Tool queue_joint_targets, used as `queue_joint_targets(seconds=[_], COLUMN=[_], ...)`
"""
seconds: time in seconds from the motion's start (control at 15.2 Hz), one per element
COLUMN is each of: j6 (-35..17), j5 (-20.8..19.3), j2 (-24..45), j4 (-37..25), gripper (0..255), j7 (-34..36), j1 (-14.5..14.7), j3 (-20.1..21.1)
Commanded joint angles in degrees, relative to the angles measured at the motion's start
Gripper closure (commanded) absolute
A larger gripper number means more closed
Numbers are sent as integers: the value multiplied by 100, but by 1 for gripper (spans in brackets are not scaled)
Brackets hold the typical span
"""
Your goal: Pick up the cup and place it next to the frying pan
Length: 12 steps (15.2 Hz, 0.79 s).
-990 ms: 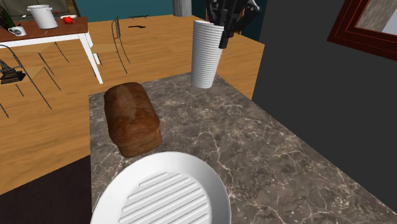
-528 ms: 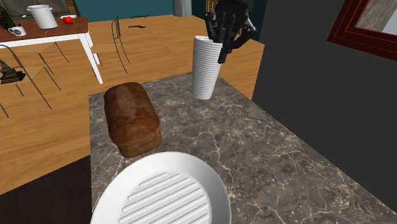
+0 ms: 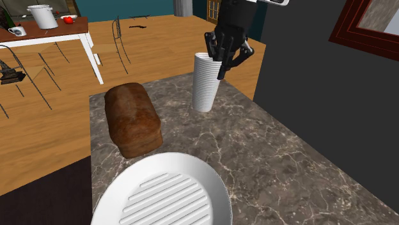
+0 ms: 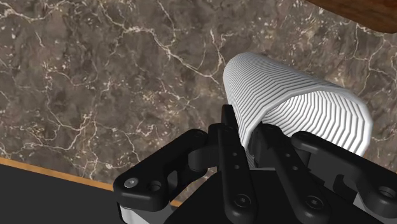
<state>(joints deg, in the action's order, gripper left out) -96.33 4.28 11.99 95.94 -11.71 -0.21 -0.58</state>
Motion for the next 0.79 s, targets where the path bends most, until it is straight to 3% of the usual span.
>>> queue_joint_targets(seconds=[0.0, 0.73], j6=[-146, -925], j5=[2, 17], j2=[46, 252], j4=[97, 672], gripper=[255, 255], j7=[-11, -63], j1=[1, 6], j3=[0, 4])
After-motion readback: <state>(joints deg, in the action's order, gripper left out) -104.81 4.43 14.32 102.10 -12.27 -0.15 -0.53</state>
